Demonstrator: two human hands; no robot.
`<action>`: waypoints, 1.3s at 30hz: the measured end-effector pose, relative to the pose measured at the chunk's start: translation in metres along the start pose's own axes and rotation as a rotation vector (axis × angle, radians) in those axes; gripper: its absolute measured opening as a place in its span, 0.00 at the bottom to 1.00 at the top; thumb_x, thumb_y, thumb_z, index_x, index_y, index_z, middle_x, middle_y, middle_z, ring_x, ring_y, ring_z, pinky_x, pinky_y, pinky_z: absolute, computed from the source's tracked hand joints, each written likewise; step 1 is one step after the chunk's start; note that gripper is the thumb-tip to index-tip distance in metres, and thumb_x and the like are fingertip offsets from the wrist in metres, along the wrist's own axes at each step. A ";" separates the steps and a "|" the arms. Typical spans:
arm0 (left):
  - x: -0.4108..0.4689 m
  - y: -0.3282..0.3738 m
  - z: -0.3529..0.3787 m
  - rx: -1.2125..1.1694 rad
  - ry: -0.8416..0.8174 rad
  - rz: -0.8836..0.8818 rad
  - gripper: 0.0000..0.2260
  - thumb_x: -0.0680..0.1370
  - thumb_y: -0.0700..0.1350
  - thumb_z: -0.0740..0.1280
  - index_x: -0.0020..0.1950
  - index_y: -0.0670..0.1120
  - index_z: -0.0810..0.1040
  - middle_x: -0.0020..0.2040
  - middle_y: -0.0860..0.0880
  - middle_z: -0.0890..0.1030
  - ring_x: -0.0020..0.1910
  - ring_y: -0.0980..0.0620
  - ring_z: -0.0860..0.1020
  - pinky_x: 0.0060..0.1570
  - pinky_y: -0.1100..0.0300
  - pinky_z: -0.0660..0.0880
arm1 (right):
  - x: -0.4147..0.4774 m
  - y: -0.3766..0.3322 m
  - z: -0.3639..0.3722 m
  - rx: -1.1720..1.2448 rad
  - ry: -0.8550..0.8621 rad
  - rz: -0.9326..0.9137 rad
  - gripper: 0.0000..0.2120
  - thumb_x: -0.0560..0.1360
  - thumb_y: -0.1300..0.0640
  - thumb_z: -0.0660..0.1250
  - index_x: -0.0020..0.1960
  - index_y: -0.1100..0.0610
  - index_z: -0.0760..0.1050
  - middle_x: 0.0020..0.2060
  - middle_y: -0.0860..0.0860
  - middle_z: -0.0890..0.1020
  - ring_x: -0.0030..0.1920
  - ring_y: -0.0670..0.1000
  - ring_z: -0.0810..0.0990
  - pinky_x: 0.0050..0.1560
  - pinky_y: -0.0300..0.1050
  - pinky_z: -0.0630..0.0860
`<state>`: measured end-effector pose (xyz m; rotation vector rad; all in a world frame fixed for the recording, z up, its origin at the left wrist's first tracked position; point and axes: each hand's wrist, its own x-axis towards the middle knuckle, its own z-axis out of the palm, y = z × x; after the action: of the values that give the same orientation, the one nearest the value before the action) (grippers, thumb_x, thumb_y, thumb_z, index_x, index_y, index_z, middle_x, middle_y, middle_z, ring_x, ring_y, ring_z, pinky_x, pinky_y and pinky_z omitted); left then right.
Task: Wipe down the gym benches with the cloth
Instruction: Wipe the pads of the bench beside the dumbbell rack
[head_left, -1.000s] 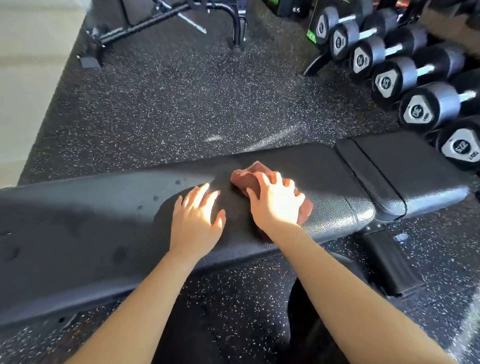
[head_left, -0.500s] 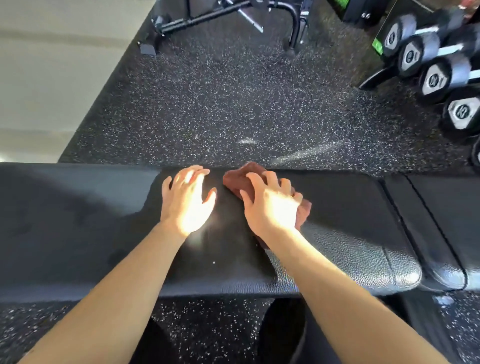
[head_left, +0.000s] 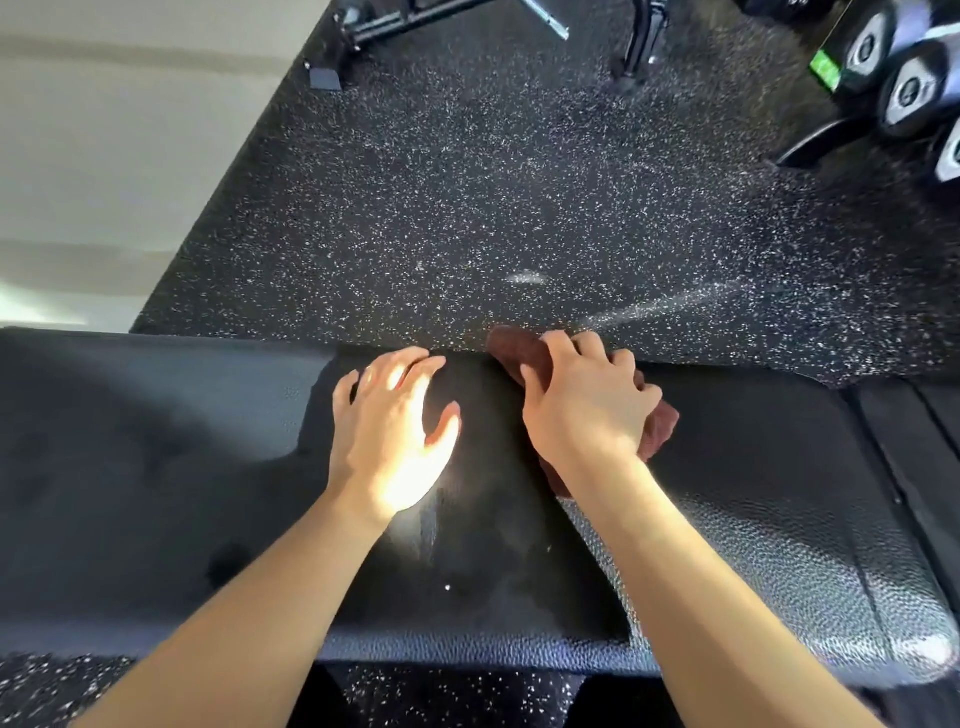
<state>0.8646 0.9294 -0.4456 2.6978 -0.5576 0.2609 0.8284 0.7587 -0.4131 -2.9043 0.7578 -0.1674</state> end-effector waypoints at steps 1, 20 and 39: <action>0.000 0.000 0.000 0.004 -0.002 -0.001 0.19 0.73 0.54 0.63 0.63 0.51 0.73 0.65 0.52 0.74 0.65 0.51 0.70 0.66 0.45 0.63 | 0.001 -0.005 0.001 -0.007 0.005 -0.007 0.16 0.77 0.42 0.56 0.63 0.44 0.66 0.58 0.48 0.72 0.58 0.58 0.68 0.48 0.56 0.63; 0.003 0.000 -0.002 -0.076 -0.021 -0.030 0.20 0.73 0.56 0.62 0.63 0.51 0.74 0.65 0.53 0.74 0.67 0.52 0.68 0.68 0.45 0.60 | -0.037 0.021 -0.011 -0.012 -0.001 -0.081 0.17 0.77 0.43 0.56 0.65 0.44 0.65 0.61 0.47 0.70 0.58 0.57 0.67 0.49 0.54 0.64; -0.055 -0.015 -0.034 -0.185 0.002 0.002 0.15 0.73 0.43 0.66 0.60 0.46 0.78 0.63 0.48 0.77 0.64 0.47 0.72 0.66 0.52 0.64 | -0.064 -0.024 -0.009 0.074 -0.047 -0.149 0.17 0.77 0.44 0.57 0.65 0.44 0.66 0.63 0.50 0.69 0.60 0.59 0.66 0.54 0.57 0.63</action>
<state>0.8179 0.9745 -0.4336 2.5178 -0.5556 0.2017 0.7830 0.8106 -0.4052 -2.8821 0.5164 -0.1392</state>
